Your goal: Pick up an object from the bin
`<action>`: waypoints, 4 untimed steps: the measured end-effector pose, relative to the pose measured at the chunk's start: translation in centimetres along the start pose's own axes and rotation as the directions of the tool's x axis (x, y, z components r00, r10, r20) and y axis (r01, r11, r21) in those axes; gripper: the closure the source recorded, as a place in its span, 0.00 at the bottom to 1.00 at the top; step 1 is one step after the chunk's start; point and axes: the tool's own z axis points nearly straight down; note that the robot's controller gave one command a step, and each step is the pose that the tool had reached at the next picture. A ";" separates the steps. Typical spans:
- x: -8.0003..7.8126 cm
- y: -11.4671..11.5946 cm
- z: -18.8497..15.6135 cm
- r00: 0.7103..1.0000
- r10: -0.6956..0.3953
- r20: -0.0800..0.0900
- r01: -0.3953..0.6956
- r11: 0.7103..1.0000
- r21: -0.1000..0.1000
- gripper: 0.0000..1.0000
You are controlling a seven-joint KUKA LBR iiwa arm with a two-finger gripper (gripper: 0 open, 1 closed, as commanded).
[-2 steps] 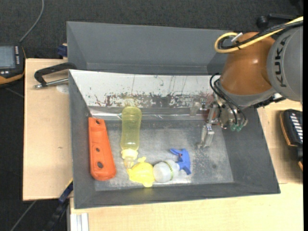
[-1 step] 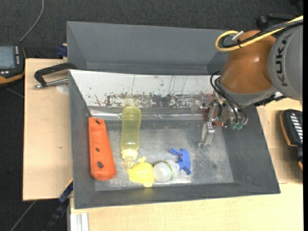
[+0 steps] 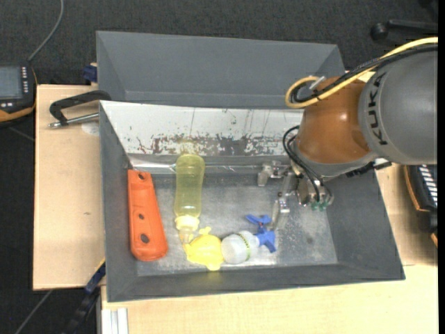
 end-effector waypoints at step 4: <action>2.8 0.6 -0.7 0.988 0.155 -0.004 -0.155 0.988 -0.003 1.00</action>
Offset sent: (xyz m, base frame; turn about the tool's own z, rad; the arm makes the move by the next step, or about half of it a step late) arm -0.0359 0.0126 -0.0372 0.1585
